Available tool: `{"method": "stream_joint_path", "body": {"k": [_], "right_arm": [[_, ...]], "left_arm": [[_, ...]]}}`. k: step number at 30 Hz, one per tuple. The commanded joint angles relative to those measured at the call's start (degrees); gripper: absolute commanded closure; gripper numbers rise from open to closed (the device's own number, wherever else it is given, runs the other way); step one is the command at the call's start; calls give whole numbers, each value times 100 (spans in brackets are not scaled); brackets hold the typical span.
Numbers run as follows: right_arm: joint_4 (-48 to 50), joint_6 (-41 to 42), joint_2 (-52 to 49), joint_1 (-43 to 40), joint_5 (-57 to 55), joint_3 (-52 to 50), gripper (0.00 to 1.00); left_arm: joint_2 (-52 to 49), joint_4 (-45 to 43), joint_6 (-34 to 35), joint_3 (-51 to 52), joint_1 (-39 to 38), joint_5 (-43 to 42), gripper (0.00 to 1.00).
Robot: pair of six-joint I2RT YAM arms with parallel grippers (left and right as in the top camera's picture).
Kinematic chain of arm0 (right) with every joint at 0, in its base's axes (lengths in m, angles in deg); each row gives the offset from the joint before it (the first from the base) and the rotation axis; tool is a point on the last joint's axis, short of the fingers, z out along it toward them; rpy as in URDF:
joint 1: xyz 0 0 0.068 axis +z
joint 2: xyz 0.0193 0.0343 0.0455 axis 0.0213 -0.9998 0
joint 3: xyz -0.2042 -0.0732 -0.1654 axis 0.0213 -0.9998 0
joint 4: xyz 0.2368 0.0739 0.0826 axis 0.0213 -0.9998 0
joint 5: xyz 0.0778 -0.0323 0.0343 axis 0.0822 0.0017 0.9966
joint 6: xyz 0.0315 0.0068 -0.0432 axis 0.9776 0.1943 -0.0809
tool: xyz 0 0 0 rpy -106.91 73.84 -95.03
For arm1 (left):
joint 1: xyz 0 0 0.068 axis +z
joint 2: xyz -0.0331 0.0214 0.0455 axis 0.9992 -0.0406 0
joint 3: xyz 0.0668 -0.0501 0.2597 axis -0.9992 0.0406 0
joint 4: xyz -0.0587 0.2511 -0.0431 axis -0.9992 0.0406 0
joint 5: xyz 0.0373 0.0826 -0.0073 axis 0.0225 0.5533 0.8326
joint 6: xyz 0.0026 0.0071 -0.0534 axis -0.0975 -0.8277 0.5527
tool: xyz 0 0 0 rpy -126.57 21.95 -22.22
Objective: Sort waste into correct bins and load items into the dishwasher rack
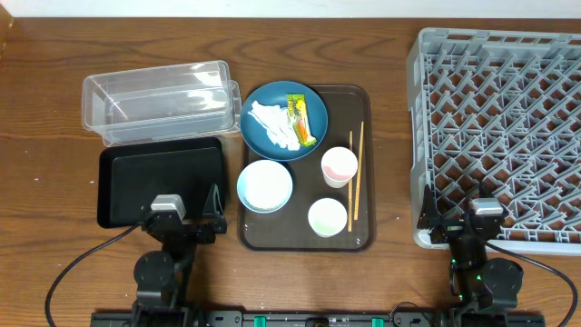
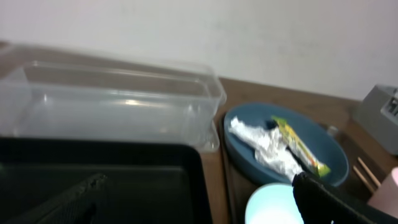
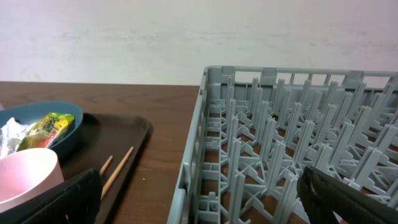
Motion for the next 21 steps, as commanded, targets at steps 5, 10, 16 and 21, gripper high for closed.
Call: {"method": "stream_joint_path", "body": {"k": [5, 10, 16, 21], "right_arm": [[-83, 129, -225, 109, 35, 411, 1], [-723, 129, -1115, 109, 31, 1344, 1], [-2061, 109, -2778, 109, 35, 2970, 1], [-3580, 98, -4054, 109, 0, 4380, 1]], "left_arm": [[-1351, 595, 175, -1067, 28, -39, 4], [-3069, 1561, 247, -2664, 28, -315, 4], [-4918, 3519, 245, -4736, 28, -713, 4], [-5897, 5213, 243, -5890, 28, -704, 4]]}}
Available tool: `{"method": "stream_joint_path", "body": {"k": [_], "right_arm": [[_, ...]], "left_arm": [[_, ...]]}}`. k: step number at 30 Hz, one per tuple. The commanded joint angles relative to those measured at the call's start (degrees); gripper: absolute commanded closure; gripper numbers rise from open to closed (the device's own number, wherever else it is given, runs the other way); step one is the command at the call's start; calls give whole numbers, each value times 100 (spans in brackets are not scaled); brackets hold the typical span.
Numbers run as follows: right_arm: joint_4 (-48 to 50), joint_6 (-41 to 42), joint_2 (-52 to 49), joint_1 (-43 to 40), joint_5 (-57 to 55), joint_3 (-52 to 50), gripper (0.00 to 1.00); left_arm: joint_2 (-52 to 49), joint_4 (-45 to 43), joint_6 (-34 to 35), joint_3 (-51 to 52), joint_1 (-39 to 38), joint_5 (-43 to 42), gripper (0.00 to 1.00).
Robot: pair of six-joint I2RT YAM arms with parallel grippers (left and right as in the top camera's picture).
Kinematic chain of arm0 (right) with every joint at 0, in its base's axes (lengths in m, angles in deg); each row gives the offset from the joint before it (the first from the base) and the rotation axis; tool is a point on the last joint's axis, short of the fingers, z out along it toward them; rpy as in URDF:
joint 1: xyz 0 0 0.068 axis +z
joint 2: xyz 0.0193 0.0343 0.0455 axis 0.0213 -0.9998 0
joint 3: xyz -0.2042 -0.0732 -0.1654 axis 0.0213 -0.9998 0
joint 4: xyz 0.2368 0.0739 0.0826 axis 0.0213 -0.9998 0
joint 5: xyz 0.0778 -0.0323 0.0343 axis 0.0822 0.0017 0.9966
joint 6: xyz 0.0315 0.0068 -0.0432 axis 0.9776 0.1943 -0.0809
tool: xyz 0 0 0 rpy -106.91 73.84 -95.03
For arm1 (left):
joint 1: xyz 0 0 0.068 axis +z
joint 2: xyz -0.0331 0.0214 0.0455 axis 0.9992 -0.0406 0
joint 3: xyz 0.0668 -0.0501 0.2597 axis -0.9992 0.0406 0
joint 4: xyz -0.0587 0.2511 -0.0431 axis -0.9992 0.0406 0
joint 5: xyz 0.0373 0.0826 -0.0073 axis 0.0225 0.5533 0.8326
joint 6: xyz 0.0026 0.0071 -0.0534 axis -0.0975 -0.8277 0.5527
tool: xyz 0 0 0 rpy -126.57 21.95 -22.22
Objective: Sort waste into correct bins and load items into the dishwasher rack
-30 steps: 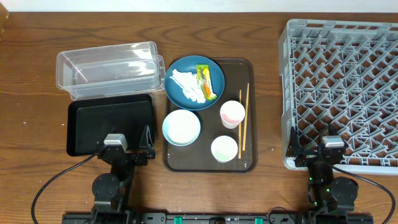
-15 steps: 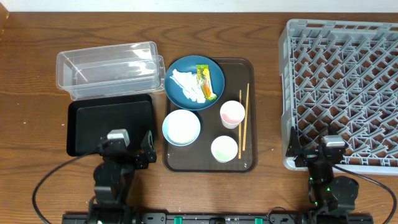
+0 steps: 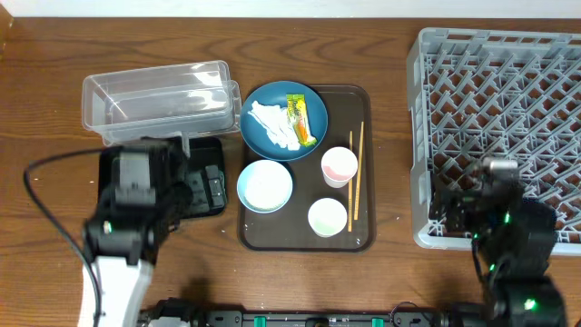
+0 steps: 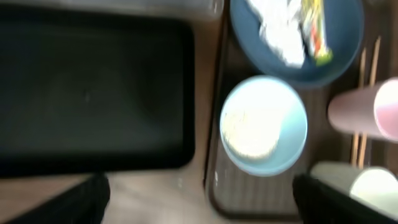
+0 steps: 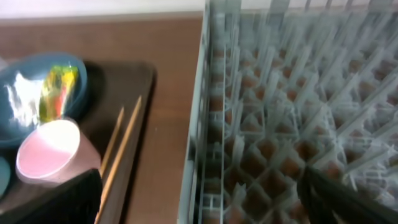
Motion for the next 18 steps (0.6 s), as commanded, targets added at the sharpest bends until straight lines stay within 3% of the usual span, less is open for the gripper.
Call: {"method": "stream_joint_path", "body": {"k": [1, 6, 12, 18], "right_arm": [[-570, -39, -658, 109, -15, 793, 1], [-883, -48, -1281, 109, 52, 1073, 1], [-848, -48, -1416, 109, 114, 1073, 1], [-824, -48, -1405, 109, 118, 1073, 1]], "left_arm": [[-433, 546, 70, -570, 28, -101, 4], [-625, 498, 74, -614, 28, -177, 4], [-774, -649, 72, -647, 15, -380, 4], [-1744, -1290, 70, -1215, -57, -463, 5]]}}
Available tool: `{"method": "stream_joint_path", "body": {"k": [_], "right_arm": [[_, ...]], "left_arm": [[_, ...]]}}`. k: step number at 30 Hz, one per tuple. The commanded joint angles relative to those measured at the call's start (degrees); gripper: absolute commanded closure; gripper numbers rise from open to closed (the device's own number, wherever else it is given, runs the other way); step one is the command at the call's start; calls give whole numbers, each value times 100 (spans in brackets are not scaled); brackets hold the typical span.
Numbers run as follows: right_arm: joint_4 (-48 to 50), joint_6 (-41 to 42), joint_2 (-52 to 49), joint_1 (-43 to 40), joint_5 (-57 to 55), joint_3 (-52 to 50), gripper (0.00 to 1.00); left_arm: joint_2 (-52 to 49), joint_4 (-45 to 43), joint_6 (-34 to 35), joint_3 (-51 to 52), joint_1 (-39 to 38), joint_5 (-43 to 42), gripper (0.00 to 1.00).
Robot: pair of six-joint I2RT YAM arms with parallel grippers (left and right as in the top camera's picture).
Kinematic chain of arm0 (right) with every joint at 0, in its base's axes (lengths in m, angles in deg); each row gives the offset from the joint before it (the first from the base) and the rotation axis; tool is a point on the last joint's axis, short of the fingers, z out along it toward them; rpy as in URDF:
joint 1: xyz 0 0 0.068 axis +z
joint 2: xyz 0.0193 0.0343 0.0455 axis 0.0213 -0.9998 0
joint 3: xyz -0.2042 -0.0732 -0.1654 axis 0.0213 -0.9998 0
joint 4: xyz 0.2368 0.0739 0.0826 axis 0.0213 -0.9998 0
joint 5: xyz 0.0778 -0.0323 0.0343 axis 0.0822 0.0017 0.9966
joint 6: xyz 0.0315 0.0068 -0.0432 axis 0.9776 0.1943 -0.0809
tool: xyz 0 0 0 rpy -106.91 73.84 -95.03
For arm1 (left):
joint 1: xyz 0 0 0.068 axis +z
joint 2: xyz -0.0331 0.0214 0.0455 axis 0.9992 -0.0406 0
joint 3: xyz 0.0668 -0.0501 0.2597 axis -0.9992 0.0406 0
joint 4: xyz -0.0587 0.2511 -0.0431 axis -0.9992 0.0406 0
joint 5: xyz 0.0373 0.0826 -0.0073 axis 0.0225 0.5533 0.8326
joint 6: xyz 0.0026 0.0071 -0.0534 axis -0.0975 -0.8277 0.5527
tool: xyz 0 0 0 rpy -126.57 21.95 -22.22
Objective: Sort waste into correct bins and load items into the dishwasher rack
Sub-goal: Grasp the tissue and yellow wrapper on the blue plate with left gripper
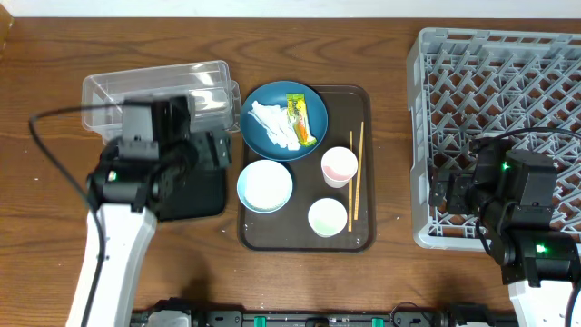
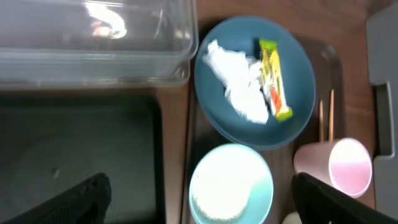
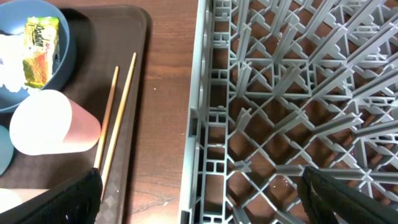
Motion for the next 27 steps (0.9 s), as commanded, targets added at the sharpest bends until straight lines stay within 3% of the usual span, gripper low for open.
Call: {"method": "stream_joint_path", "body": {"k": [1, 16, 21, 27], "right_arm": [[-2, -28, 35, 109, 52, 92, 1], [-24, -28, 35, 109, 74, 92, 1], [-31, -31, 35, 109, 208, 92, 1], [-33, -28, 35, 109, 251, 92, 1]], "left_arm": [[-636, -210, 57, -474, -103, -94, 6], [-3357, -1853, 79, -870, -1410, -66, 6], [-3919, -2107, 76, -870, -1604, 385, 6], [-4218, -2302, 76, -870, -1755, 382, 18]]}}
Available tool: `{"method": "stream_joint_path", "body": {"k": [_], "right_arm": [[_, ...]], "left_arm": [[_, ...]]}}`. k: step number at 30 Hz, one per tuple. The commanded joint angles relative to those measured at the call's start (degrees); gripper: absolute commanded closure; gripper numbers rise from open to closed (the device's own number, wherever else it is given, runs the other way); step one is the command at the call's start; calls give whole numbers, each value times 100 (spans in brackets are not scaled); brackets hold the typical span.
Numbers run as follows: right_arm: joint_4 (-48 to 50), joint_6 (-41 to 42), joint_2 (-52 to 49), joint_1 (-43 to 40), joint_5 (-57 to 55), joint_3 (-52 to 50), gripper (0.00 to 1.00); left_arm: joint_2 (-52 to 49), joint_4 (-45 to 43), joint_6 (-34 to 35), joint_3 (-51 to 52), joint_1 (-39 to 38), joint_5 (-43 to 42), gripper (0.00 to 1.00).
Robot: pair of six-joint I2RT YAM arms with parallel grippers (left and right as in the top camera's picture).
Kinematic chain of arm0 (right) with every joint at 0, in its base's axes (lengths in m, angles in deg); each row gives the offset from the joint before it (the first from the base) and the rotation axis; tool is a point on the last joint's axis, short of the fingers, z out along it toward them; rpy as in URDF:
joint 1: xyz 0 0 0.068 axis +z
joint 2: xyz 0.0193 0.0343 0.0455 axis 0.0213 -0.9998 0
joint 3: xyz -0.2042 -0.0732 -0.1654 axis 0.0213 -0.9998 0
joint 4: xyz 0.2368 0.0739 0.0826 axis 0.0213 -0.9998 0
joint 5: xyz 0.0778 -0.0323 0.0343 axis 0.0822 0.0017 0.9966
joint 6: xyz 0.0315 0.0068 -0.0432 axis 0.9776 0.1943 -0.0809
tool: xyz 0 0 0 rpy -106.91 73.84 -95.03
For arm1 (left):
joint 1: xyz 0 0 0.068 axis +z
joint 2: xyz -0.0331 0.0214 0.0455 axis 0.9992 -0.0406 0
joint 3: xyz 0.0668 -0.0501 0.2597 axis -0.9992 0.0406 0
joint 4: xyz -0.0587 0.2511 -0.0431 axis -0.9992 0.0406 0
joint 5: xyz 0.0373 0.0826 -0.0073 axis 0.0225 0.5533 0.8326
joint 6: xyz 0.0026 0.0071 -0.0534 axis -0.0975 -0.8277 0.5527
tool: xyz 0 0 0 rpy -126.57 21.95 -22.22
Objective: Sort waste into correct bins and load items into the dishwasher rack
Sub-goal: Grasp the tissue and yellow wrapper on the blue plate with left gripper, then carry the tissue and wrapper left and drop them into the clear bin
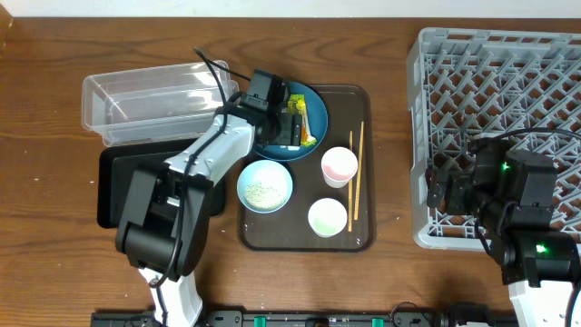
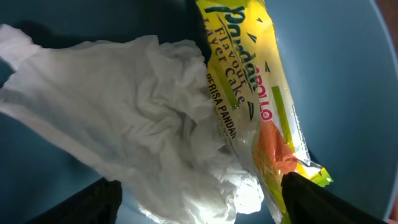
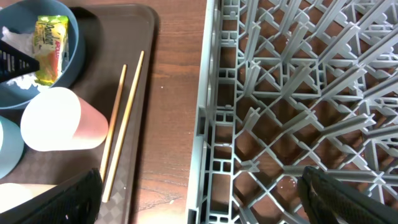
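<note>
A blue plate (image 1: 318, 109) at the back of the brown tray (image 1: 363, 238) carries a crumpled white tissue (image 2: 124, 143) and a yellow-green snack wrapper (image 2: 249, 106). My left gripper (image 2: 199, 208) hangs open close over them, with one finger at each side of the tissue's end; in the overhead view the left gripper (image 1: 283, 127) covers part of the plate. A pink cup (image 1: 339, 165), chopsticks (image 1: 357, 173), a light blue bowl (image 1: 265, 186) and a pale green cup (image 1: 327, 217) also sit on the tray. My right gripper (image 3: 199, 208) is open above the grey rack's (image 1: 499, 91) front-left corner.
A clear plastic bin (image 1: 145, 100) stands at the back left, with a black bin (image 1: 118, 182) in front of it, partly under my left arm. The rack fills the right side of the table. Bare wood lies between the tray and the rack.
My left gripper was high near the clear bin, looking down on the plate and bowl. It is now low over the plate, right above the tissue and wrapper. The right gripper barely shifted.
Both arms first rested low at the table's front edge. Then they stood raised, the left over the black bin, the right by the rack's front-left corner. The left was later farther back near the clear bin, and is now down at the plate. Nothing has been picked up.
</note>
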Motion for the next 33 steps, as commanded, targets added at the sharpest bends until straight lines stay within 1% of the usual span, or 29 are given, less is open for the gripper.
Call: {"method": "stream_joint_path", "body": {"k": [1, 4, 6, 8, 9, 10, 11, 12, 15, 21, 25, 29, 33], "right_arm": [[-9, -26, 35, 109, 98, 92, 1], [-22, -26, 35, 109, 107, 92, 1], [-31, -26, 35, 109, 116, 92, 1], [-35, -26, 35, 109, 125, 92, 1], [-39, -26, 35, 109, 122, 92, 1], [-44, -28, 35, 109, 122, 92, 1], [-44, -28, 35, 109, 122, 92, 1], [-46, -28, 35, 109, 122, 92, 1], [-44, -28, 35, 109, 122, 92, 1], [-44, -28, 35, 109, 122, 92, 1], [-42, -28, 35, 109, 122, 92, 1], [-44, -28, 35, 109, 122, 92, 1], [-44, -28, 35, 109, 122, 92, 1]], "left_arm": [[-162, -66, -15, -94, -101, 133, 19], [-297, -111, -15, -94, -203, 136, 23], [-365, -118, -15, -94, -264, 136, 35], [-372, -116, -15, -94, -293, 136, 54], [-358, -118, -15, -96, -293, 136, 65], [-323, -116, -15, -96, -291, 138, 80], [-273, -107, -15, -96, -273, 136, 90], [-188, -90, -15, -96, -245, 136, 94], [221, -44, -17, -96, -146, 140, 94], [1480, 59, -20, -96, 306, 157, 94], [2026, 57, -17, -96, 785, 597, 94], [2076, -2, -17, -92, 1314, 743, 94], [1781, -175, -17, -81, 1775, 741, 94]]}}
